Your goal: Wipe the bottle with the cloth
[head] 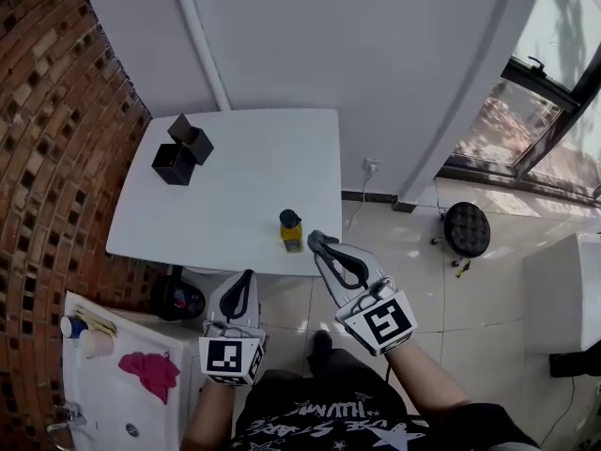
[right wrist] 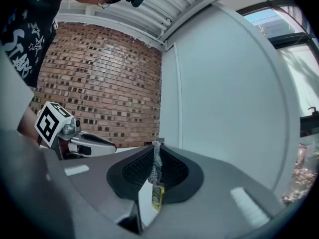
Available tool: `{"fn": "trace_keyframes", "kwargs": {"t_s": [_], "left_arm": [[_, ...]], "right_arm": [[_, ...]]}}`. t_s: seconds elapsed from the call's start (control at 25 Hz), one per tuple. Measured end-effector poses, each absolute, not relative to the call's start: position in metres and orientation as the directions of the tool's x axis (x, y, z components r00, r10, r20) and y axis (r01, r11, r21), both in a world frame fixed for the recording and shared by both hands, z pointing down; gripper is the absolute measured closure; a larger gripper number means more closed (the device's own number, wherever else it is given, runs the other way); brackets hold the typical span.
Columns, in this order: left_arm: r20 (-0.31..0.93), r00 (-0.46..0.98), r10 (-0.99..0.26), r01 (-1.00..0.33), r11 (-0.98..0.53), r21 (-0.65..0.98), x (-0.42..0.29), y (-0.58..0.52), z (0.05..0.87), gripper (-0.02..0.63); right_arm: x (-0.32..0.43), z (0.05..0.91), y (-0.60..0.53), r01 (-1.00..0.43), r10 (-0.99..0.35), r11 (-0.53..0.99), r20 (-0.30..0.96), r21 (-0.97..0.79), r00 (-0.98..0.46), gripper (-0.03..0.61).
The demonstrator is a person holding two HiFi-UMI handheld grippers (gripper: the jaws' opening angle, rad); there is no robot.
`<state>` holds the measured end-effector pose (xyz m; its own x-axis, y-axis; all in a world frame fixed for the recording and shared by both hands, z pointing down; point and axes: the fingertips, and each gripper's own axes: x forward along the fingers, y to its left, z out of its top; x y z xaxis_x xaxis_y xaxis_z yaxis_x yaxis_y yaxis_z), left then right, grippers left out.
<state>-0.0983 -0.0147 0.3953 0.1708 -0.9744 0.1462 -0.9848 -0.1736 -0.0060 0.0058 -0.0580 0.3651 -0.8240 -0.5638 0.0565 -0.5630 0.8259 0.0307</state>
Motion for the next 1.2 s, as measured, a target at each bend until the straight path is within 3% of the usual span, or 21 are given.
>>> {"fn": "trace_keyframes", "kwargs": {"t_s": [0.2, 0.36, 0.72, 1.2], "left_arm": [[0.177, 0.160, -0.971, -0.986, -0.167, -0.028, -0.101, -0.030, 0.407, 0.611], [0.183, 0.168, -0.969, -0.984, -0.177, -0.029, -0.104, -0.037, 0.404, 0.611], [0.178, 0.233, -0.956, -0.970, -0.241, -0.024, -0.110, -0.057, 0.397, 0.611], [0.172, 0.261, -0.950, -0.964, -0.265, 0.004, -0.117, -0.069, 0.402, 0.611]], "right_arm": [[-0.026, 0.368, -0.069, -0.443, -0.453, 0.891, 0.112, 0.102, -0.885, 0.541], [-0.051, 0.369, -0.080, -0.417, -0.438, 0.896, 0.145, 0.156, -0.887, 0.541], [-0.073, 0.392, -0.110, -0.452, -0.474, 0.880, 0.290, 0.144, -0.831, 0.541], [-0.073, 0.392, -0.099, -0.456, -0.465, 0.884, 0.300, 0.103, -0.833, 0.541]]}}
